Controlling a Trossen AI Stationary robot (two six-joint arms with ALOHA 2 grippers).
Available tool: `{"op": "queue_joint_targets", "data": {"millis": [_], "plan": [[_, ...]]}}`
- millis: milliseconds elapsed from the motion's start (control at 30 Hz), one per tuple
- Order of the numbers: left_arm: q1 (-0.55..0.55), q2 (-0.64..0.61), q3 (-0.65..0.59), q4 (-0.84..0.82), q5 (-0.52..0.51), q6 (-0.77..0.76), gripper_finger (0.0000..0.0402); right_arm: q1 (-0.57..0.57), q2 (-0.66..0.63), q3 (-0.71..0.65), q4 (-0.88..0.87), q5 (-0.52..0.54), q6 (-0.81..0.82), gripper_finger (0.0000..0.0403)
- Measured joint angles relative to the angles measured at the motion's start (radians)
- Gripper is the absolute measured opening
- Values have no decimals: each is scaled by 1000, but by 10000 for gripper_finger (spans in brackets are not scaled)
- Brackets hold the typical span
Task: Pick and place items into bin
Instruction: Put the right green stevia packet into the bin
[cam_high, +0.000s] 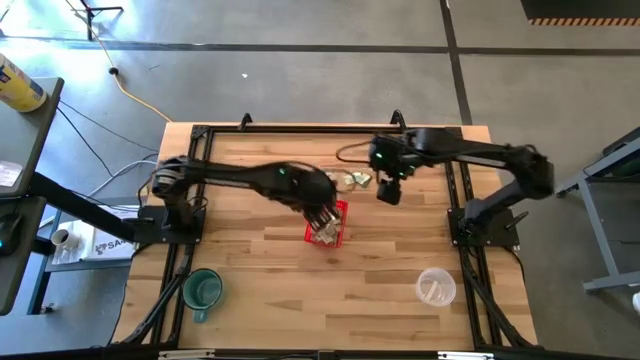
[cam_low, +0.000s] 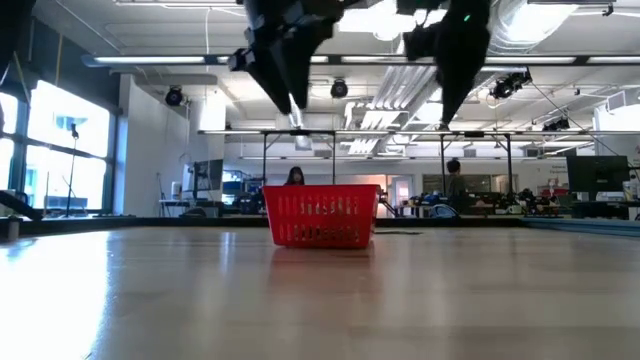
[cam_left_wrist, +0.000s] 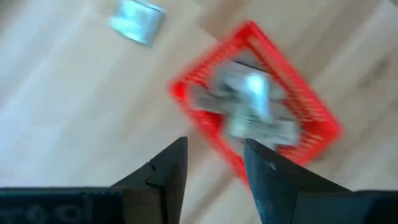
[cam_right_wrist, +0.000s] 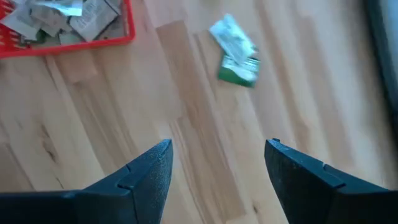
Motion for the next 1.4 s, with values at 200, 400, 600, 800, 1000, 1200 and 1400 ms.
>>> {"op": "queue_joint_targets", "data": {"millis": [200, 400, 600, 800, 1000, 1200, 1400], "plan": [[147, -169, -150, -18, -12, 78, 168, -109, 191, 0, 135, -142, -127, 246], [279, -347, -431, 72, 56, 80, 142, -179, 340, 0, 167, -81, -249, 246], [321, -425, -613, 291, 170, 77, 121, -199, 432, 0, 256, -85, -396, 246], [319, -427, -636, 373, 204, 104, 111, -197, 472, 0, 301, -66, -474, 246], [320, -427, -636, 417, 201, 168, 111, -205, 506, 0, 325, -73, -525, 246], [320, -427, -636, 418, 202, 186, 111, -205, 564, 5, 329, -80, -563, 245], [319, -427, -636, 416, 202, 186, 111, -216, 596, 6, 292, -91, -517, 211]]}}
